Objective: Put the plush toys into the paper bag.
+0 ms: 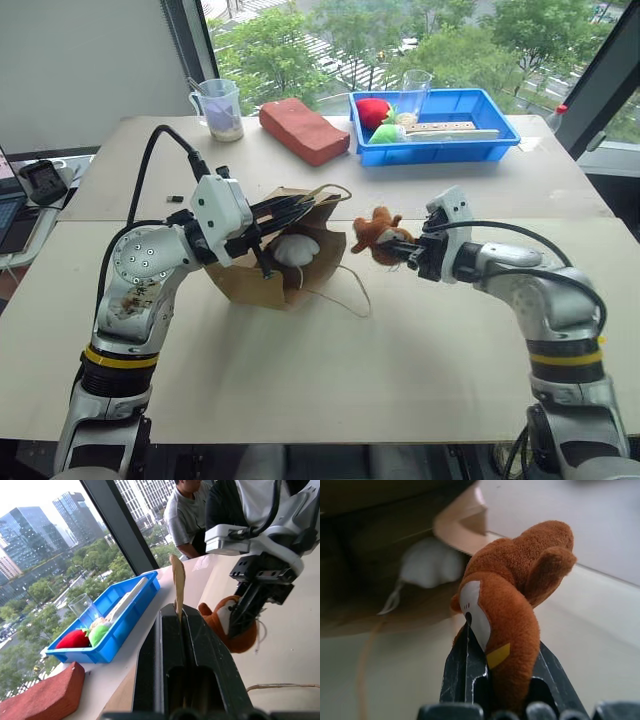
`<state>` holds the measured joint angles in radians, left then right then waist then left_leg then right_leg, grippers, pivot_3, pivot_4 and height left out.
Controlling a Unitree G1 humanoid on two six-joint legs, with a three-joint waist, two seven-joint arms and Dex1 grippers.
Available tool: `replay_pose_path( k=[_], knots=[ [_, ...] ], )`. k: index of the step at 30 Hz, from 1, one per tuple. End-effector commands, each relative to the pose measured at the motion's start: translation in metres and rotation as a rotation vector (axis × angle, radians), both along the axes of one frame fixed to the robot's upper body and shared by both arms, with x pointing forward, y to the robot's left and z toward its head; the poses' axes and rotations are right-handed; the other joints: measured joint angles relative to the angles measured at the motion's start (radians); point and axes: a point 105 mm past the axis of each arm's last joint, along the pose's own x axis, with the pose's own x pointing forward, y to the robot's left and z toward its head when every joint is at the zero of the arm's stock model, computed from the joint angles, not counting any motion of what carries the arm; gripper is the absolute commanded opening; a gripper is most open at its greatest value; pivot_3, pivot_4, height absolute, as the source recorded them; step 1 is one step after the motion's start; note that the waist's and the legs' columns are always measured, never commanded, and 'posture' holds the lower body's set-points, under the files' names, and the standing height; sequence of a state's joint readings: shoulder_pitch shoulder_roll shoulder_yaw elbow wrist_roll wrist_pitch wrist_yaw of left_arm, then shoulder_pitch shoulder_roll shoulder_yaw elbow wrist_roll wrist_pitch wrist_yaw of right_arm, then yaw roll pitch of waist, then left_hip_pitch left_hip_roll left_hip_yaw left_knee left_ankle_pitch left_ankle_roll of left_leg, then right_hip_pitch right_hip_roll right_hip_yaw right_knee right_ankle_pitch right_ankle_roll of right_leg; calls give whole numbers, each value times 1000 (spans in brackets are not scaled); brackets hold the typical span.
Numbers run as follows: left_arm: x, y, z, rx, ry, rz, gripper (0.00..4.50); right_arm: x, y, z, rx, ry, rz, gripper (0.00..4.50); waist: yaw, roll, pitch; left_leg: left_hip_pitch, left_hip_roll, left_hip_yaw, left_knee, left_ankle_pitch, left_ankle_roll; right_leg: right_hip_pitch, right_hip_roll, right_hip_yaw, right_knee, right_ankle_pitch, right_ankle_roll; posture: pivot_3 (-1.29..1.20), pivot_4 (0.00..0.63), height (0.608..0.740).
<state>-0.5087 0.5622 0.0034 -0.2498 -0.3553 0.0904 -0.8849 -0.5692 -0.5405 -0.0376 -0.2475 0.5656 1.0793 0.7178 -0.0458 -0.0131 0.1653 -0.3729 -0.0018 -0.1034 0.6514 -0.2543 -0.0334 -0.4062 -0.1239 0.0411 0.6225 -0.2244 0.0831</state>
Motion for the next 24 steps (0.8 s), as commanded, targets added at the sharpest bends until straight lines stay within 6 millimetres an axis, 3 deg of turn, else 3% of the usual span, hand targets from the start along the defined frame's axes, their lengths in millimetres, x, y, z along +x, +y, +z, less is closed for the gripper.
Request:
replay_pose_path(
  k=[1,8,13,16,18,24],
  knots=[
    [-4,-1,14,-10,-58,-11,0,-18,26,7,15,3,131,76,1,0,0,0,0,0,0,0,0,0,0,0,0,0,0,0,150,740],
    [-4,-6,16,-10,-63,-29,0,-3,89,-4,48,-31,175,76,0,0,0,1,0,0,0,0,0,0,0,0,1,0,0,0,150,740],
    [-3,-8,16,-8,-64,-34,0,-12,132,4,125,-32,309,76,1,0,0,1,0,-1,0,0,0,0,0,0,1,0,0,0,150,740],
    [-3,-8,14,-7,-61,-33,0,-14,144,-11,99,-6,345,76,-1,0,0,1,0,-1,0,0,0,0,0,0,1,0,0,0,150,740],
    [-3,-8,15,-10,-61,-33,0,-9,146,-24,53,-22,333,1145,0,0,0,1,0,-1,0,0,0,0,0,0,1,0,0,0,150,740],
    [-3,-6,16,-8,-63,-25,0,-5,137,-27,10,-90,344,3206,-1,0,0,1,0,-1,0,0,-1,-1,0,-1,2,0,0,0,150,740]
  ],
)
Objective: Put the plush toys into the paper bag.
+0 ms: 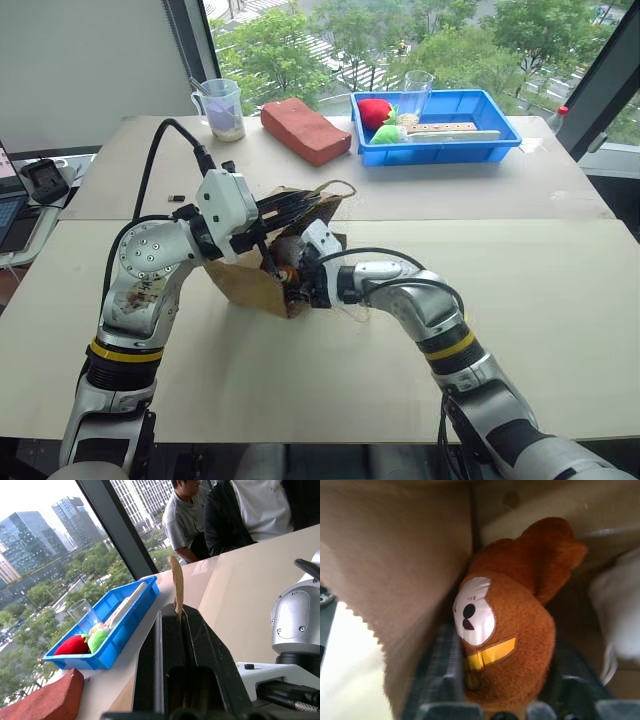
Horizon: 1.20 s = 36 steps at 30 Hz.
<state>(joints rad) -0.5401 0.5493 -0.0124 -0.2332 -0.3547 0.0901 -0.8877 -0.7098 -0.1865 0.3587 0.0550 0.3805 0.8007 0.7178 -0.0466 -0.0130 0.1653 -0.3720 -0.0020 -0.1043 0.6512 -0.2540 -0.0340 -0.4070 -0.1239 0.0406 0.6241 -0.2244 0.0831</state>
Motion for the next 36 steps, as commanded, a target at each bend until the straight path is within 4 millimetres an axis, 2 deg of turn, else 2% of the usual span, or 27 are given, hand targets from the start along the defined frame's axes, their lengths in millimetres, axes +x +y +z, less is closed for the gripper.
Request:
replay_pose_path(
  k=[1,4,8,10,12,16,19,23,28,32,33,36],
  knots=[
    [-5,1,12,-5,-56,-4,0,-1,-4,15,31,-86,23,3547,0,0,0,0,0,0,0,0,0,0,0,0,0,0,0,0,150,740],
    [-6,0,11,-6,-55,-4,0,1,-15,21,34,-115,8,4488,0,0,0,0,0,0,0,0,0,0,0,0,0,0,0,0,150,740],
    [-5,1,11,-8,-53,0,0,-5,-41,37,42,-161,-8,4488,4,0,0,0,0,0,0,0,0,0,0,0,0,0,0,0,150,740],
    [-5,2,10,-7,-52,4,0,-9,-71,39,5,-171,-48,4488,7,0,0,0,0,0,0,0,0,0,0,0,0,0,0,0,150,740],
    [-4,3,10,-7,-52,6,0,-17,-85,38,-27,-165,-52,4488,11,0,0,-1,0,0,0,0,0,1,0,0,-1,0,0,0,150,740],
    [-3,3,10,-7,-51,5,0,-35,-89,14,-88,-96,-18,4488,-1,0,0,0,0,0,0,0,1,1,0,0,-2,0,0,0,150,740],
    [-1,-2,10,-11,-50,-4,0,-32,-88,-24,-172,-81,-65,4488,-1,0,0,1,0,0,0,0,1,1,0,0,-3,0,0,0,150,740],
    [-1,-2,10,-12,-51,-7,0,-26,-89,-37,-211,-97,-104,4488,3,-1,0,1,0,1,1,0,0,3,0,1,-8,0,0,0,150,740],
    [-1,-2,9,-9,-49,-6,0,-21,-94,-33,-202,-137,-129,3015,7,-1,0,1,0,1,1,0,0,3,0,0,-8,0,0,0,150,740],
    [-1,-2,8,-10,-49,0,0,-18,-101,-15,-161,-180,-160,1523,8,-1,0,0,0,0,1,0,0,3,0,0,-9,0,0,0,150,740],
    [0,-1,8,-11,-49,2,0,-17,-102,-10,-148,-191,-174,1296,8,-1,0,0,0,0,1,0,0,3,0,0,-9,0,0,0,150,740],
    [3,-1,13,-35,-44,10,0,-15,-106,7,-111,-222,-205,249,8,-1,0,0,0,0,1,0,0,3,0,0,-9,0,0,0,150,740]
  ],
)
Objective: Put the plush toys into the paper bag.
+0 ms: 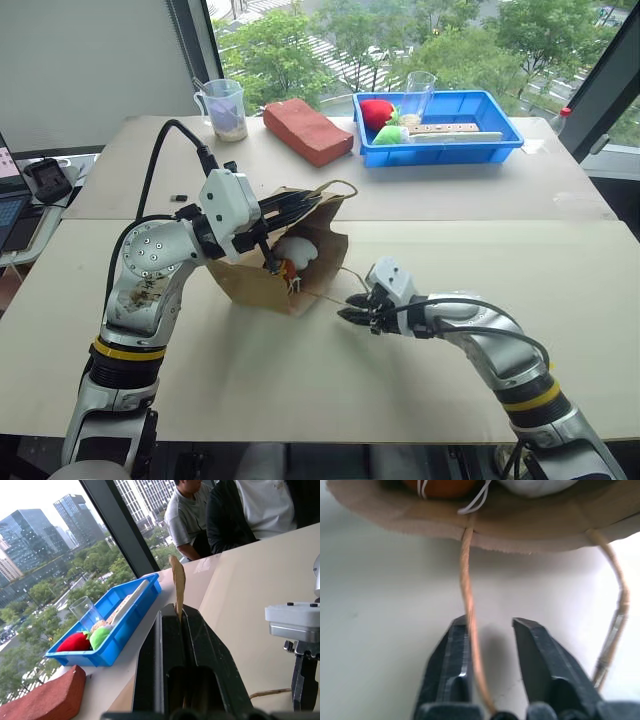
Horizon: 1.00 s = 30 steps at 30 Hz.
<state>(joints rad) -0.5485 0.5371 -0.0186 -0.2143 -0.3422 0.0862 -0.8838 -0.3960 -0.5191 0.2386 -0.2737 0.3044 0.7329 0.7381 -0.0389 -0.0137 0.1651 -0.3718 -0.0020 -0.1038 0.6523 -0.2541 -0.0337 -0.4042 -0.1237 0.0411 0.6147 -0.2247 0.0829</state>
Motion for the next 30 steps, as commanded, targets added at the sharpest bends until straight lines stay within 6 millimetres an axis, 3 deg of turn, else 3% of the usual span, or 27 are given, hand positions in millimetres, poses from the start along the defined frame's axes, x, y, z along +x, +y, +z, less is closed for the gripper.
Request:
replay_pose_path(
  k=[1,4,9,12,14,16,19,24,27,30],
  knots=[
    [1,-3,18,-52,-38,-4,0,-1,-1,36,79,-83,-3,61,1,0,0,0,0,0,0,0,0,0,0,0,0,0,0,0,150,740],
    [11,-14,26,-68,-5,-23,0,-4,-6,76,209,-126,-32,61,8,0,0,-1,0,0,0,0,0,0,0,0,0,0,0,0,150,740],
    [48,-25,38,-83,43,13,0,-23,-18,132,262,-241,-11,61,26,0,0,-1,-1,0,1,0,0,1,0,0,0,0,0,0,150,740],
    [60,-29,48,-108,57,-9,0,-34,-14,149,270,-267,14,61,24,0,0,-1,0,-1,1,0,0,1,0,-1,0,0,0,0,150,740],
    [73,-26,51,-133,123,-22,0,-40,9,158,301,-278,80,61,18,0,0,-1,0,-1,0,0,1,0,0,-1,-1,0,0,0,150,740],
    [79,-26,46,-120,186,-60,0,-39,28,156,313,-265,108,61,4,0,0,-1,0,0,0,0,1,-1,0,-1,0,0,0,0,150,740],
    [77,-24,28,-39,265,-125,0,-24,44,138,278,-221,80,61,-9,0,0,-1,0,-1,-1,0,1,-1,0,-1,3,0,0,0,150,740],
    [67,-16,-1,74,357,-177,0,8,48,114,187,-227,-11,61,-13,0,0,-1,0,-1,-1,0,1,-2,0,-1,8,0,0,0,150,740],
    [59,-10,-5,76,356,-179,0,18,45,111,156,-244,-32,61,-12,0,0,-1,0,-1,-1,0,1,-3,0,-1,8,0,0,0,150,740],
    [44,-2,4,37,369,-197,883,12,44,115,158,-244,17,0,-12,0,0,-2,0,-1,-1,0,1,-3,0,-1,8,0,0,0,150,740]
  ],
)
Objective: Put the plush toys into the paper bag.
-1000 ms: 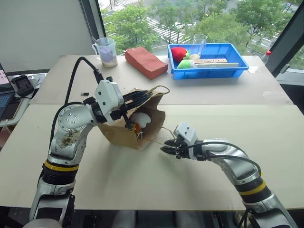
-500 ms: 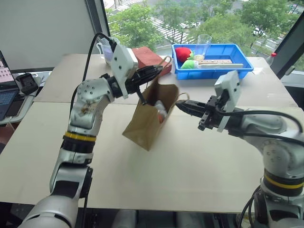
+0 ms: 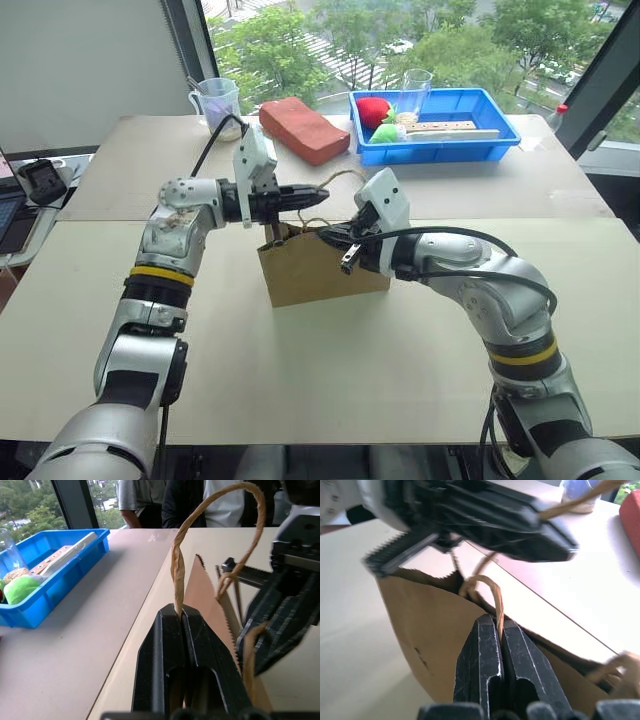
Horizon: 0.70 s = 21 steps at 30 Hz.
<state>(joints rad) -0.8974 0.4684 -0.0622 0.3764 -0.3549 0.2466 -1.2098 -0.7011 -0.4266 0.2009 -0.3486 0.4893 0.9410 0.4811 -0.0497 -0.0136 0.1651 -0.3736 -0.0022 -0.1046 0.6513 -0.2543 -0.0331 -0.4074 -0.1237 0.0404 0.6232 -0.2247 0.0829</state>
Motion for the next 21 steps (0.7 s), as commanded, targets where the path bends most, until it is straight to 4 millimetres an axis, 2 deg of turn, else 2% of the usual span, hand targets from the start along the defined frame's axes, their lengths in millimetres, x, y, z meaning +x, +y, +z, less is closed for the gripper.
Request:
replay_pose_path(
  k=[1,3,7,8,11,13,18,21],
  knots=[
    [-22,8,24,-33,-36,-30,1378,-13,3,22,19,-72,90,503,-2,0,0,0,0,0,0,0,0,0,0,0,0,0,0,0,150,740],
    [-33,21,29,-33,-32,3,2185,-25,-1,25,7,-57,159,941,-5,0,0,0,0,0,0,0,0,0,0,0,0,0,0,0,150,740],
    [-46,53,36,-16,-40,115,4086,-34,-13,33,-34,-66,204,2384,-11,0,0,0,1,-1,-1,0,0,-1,0,0,1,0,0,0,150,740],
    [-50,62,35,-3,-34,141,4448,-33,-16,37,-40,-69,204,2650,-11,0,0,0,1,0,-1,0,0,-1,0,0,1,0,0,0,150,740],
    [-63,82,22,45,7,180,4500,-29,-20,42,-56,-78,202,3695,-16,0,0,1,1,0,-1,0,0,0,0,0,1,0,0,0,150,740],
    [-70,88,11,79,23,185,4500,-26,-20,42,-66,-83,201,4406,-16,0,0,2,1,0,-1,0,0,0,0,0,1,-1,0,0,150,740],
    [-71,90,-12,123,1,215,4500,-22,-21,41,-80,-88,199,4464,8,0,1,1,1,0,-1,0,0,0,0,0,1,-1,0,0,150,740],
    [-61,85,-21,97,-43,257,4500,-23,-22,44,-84,-92,201,4464,16,0,1,1,1,0,-1,0,0,0,0,0,0,-1,0,0,150,740]
  ],
)
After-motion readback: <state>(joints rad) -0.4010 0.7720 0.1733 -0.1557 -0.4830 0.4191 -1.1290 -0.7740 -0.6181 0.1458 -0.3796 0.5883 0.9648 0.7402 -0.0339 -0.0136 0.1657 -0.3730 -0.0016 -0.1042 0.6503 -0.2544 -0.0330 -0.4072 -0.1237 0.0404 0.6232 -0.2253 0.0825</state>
